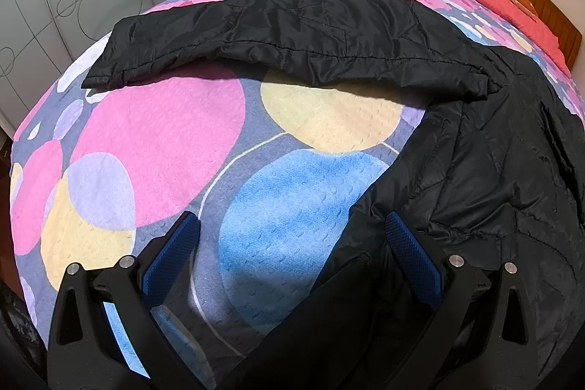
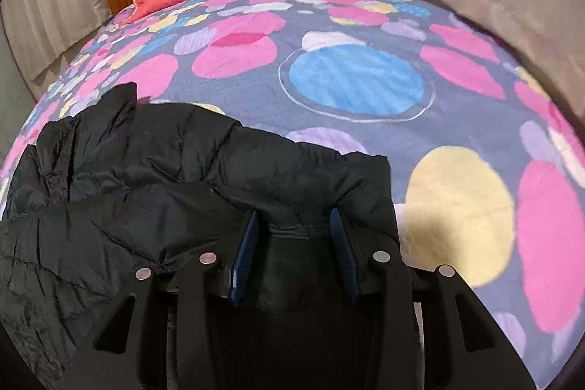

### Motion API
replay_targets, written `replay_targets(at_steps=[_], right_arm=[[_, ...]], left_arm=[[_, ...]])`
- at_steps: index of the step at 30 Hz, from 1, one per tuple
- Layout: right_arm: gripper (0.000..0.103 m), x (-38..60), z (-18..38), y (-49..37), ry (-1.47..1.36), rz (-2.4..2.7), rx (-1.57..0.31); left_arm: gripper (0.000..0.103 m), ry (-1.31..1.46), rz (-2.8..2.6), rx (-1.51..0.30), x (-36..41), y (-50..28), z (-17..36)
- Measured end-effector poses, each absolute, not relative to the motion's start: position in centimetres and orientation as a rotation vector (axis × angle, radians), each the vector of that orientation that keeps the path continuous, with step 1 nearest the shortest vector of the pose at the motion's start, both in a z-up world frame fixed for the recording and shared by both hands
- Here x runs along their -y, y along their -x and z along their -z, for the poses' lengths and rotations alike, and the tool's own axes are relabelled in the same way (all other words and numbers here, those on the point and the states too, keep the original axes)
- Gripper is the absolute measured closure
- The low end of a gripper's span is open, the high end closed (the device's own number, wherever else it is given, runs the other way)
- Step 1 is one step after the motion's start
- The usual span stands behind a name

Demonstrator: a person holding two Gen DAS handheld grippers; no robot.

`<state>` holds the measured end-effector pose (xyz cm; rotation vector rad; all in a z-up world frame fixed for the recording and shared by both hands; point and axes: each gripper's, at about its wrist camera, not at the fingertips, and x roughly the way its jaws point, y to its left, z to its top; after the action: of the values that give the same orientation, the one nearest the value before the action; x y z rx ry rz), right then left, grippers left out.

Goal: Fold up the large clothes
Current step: 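Lay the sleeve flat on the jacket back and open the right tool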

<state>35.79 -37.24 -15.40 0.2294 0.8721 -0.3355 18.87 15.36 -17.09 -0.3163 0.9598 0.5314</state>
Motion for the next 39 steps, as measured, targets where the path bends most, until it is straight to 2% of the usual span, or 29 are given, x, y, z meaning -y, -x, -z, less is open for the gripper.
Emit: replay_targets(at_steps=[6,12,21,26,30,32,34,39], right_arm=[[0.06,31.0,12.9,-33.7,-0.25,0.131,-0.81],[0.06,23.8,17.3,-35.5,-0.038,0.067,-0.932],[0.06,31.8,12.1,-29.0,-0.199,0.19,-0.827],[0.059,35.9,16.5,-27.8,-0.183,0.273,-0.865],[0.059,35.2,14.7,-26.2,-0.197,0.26,-0.831],[0.054,34.6,13.9,-25.2,-0.217,0.248,-0.813],[0.044,34.3,13.7,-24.0,-0.206,0.271,-0.782],[0.042,35.0,15.7,-24.7,-0.221,0.274,-0.798]], left_arm=[[0.002,0.316,-0.531,-0.96,-15.3,-18.8,17.1],[0.002,0.318,-0.53,-0.959,-15.4,-18.9,17.2],[0.002,0.323,-0.527,-0.956,-15.4,-19.0,17.3],[0.002,0.319,-0.529,-0.957,-15.4,-19.1,17.3],[0.002,0.323,-0.526,-0.958,-15.4,-19.0,17.3],[0.002,0.323,-0.526,-0.957,-15.5,-19.1,17.4],[0.002,0.32,-0.527,-0.958,-15.5,-19.1,17.4],[0.002,0.325,-0.525,-0.956,-15.4,-19.0,17.4]])
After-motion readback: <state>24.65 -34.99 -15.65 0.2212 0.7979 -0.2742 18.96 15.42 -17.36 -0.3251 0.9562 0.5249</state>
